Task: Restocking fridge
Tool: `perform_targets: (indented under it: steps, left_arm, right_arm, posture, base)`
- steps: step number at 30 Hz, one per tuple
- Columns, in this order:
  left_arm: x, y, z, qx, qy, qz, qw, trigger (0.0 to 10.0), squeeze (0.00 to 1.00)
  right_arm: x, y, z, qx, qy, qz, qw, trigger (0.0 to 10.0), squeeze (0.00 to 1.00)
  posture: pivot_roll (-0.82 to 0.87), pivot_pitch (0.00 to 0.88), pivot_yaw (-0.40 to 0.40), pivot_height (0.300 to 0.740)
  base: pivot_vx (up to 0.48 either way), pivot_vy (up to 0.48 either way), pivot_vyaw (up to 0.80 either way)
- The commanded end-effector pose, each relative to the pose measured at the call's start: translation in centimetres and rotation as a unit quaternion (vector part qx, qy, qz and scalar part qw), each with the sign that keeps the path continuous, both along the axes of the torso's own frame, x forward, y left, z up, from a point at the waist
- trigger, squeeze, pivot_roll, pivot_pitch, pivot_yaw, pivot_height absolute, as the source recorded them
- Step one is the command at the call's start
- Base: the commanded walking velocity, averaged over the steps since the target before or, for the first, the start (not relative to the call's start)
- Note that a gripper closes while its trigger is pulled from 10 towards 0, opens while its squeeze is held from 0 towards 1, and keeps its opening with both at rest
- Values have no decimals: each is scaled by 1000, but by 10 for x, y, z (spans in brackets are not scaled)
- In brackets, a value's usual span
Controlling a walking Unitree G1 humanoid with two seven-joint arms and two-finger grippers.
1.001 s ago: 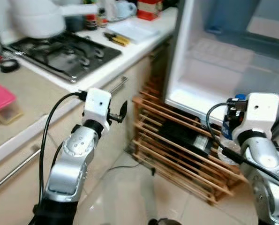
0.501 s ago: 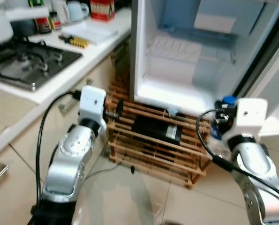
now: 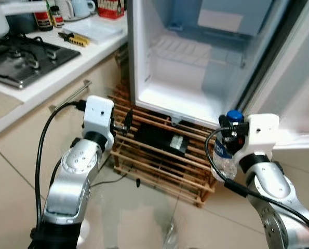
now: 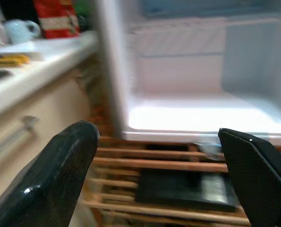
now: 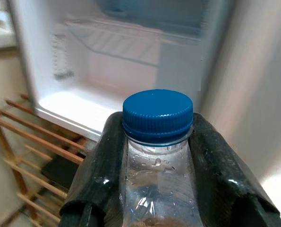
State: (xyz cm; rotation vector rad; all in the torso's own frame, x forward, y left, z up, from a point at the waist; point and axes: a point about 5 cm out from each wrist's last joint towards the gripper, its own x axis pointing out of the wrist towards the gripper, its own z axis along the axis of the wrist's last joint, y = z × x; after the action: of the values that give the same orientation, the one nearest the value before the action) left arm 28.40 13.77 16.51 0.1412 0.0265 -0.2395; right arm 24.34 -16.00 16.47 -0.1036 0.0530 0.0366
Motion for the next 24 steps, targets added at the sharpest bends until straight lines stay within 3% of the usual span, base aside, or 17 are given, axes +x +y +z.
perform_targets:
  steps: [1, 4, 8, 11, 20, 24]
  left_arm:
    - [-1, -3, 8, 6, -12, -12, 1000, 10000, 0]
    - [-1, -2, 8, 7, -13, -12, 1000, 10000, 0]
    - [-2, -4, 8, 10, -11, -21, 1000, 10000, 0]
    - [-3, -6, 8, 10, -10, -26, 1000, 10000, 0]
    - [-2, -8, 7, 16, -8, -40, 999, 10000, 0]
    - [1, -6, 9, 20, -10, -39, 999, 10000, 0]
  right_arm:
    - [1, -3, 7, -9, -20, -8, 1000, 10000, 0]
    - [0, -3, 7, -9, -19, -9, 1000, 10000, 0]
    - [1, -5, 6, 0, -17, -21, 1000, 10000, 0]
    - [0, -11, 7, 27, -20, -41, 999, 10000, 0]
    - [-3, -14, 8, 17, -22, -46, 999, 10000, 0]
    - [-4, -9, 10, 34, -35, -35, 998, 10000, 0]
  posture:
    - [-51, 0, -3, 740]
    - [-51, 2, -2, 740]
    - [-56, 5, 0, 740]
    - [-62, 8, 5, 740]
    - [-69, 9, 20, 740]
    - [-65, 13, 24, 740]
  base:
    - [0, -480, 0]
    - [0, -480, 0]
    - [0, -480, 800]
    - [0, -480, 0]
    - [0, -480, 0]
    - [0, -480, 0]
